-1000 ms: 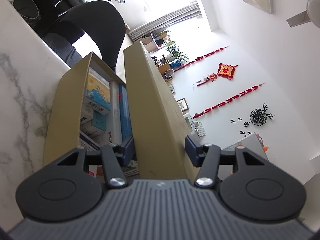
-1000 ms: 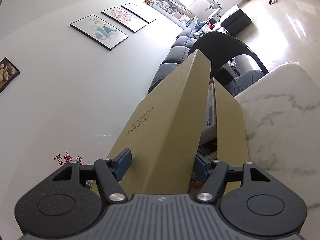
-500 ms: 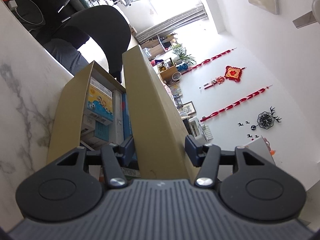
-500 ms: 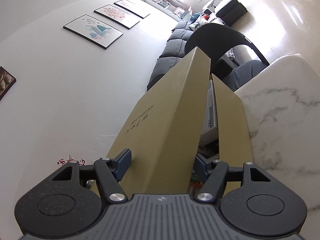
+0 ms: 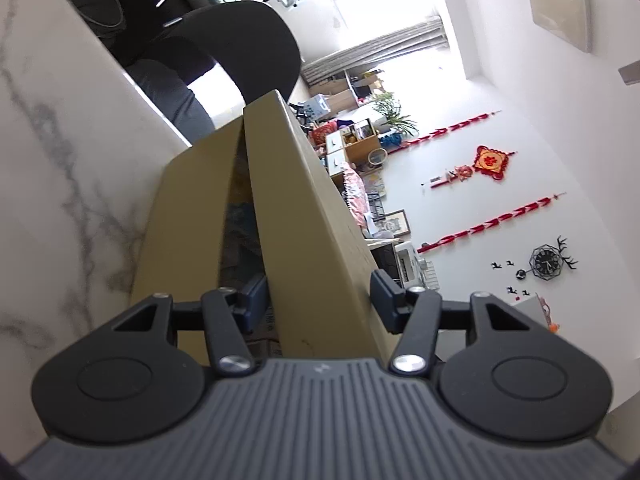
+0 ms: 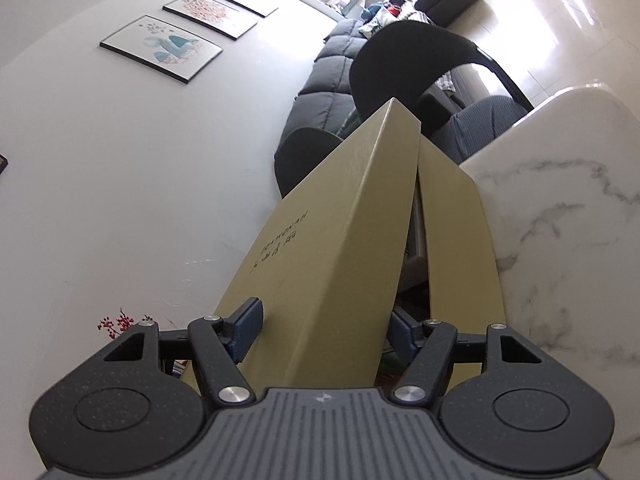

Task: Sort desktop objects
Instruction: 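Lower the lid rim onto the box opening with both grippers, then press the lid down over the box with both grippers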

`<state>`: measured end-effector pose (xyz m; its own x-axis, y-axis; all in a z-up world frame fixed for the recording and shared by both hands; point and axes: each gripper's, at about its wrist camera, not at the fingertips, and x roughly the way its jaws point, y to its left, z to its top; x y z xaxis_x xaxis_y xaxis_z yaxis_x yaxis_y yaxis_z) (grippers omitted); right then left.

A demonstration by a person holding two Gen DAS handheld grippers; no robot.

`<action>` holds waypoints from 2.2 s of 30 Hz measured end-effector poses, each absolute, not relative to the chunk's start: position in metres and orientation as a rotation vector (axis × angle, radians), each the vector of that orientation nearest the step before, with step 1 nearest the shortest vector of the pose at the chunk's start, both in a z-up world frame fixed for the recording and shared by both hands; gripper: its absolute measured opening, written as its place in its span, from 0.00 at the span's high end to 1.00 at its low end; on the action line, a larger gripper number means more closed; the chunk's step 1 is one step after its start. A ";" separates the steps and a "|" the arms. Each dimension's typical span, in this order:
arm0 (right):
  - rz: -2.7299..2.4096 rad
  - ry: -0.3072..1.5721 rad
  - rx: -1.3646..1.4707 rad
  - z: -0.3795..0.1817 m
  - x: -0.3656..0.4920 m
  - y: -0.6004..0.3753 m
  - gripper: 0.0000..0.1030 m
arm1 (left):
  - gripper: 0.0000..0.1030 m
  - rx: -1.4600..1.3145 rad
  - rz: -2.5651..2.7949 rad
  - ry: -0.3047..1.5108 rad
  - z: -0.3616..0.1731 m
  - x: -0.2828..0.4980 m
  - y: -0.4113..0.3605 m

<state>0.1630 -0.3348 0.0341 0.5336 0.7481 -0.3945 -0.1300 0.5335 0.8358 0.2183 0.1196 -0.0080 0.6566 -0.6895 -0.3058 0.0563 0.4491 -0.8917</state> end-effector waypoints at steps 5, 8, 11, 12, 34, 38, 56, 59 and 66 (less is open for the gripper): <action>0.609 0.856 0.842 0.024 0.163 -0.334 0.33 | 0.49 -1.020 -0.521 0.748 -0.013 0.214 0.119; 0.605 0.868 0.849 0.016 0.160 -0.336 0.33 | 0.49 -1.008 -0.521 0.753 -0.016 0.209 0.117; 0.606 0.868 0.844 0.010 0.157 -0.336 0.33 | 0.49 -1.020 -0.525 0.761 -0.022 0.206 0.119; 0.607 0.860 0.840 0.010 0.155 -0.336 0.33 | 0.49 -1.025 -0.525 0.763 -0.024 0.205 0.120; 0.567 0.790 0.701 0.029 0.139 -0.322 0.23 | 0.30 -0.782 -0.548 0.699 -0.003 0.196 0.103; 0.556 0.793 0.699 0.030 0.136 -0.323 0.23 | 0.19 -0.705 -0.530 0.702 0.006 0.191 0.099; 0.565 0.837 0.724 0.033 0.106 -0.331 0.24 | 0.20 -0.703 -0.497 0.689 -0.005 0.175 0.118; 0.556 0.826 0.727 0.035 0.097 -0.334 0.23 | 0.25 -0.714 -0.510 0.696 -0.008 0.171 0.118; 0.526 0.784 0.726 0.038 0.080 -0.343 0.21 | 0.36 -0.732 -0.529 0.713 -0.014 0.167 0.114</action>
<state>0.0798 -0.3429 0.0381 0.6043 0.6629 -0.4419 -0.1576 0.6432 0.7493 0.1670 0.1138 -0.0140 0.6477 -0.6532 -0.3922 0.1864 0.6350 -0.7497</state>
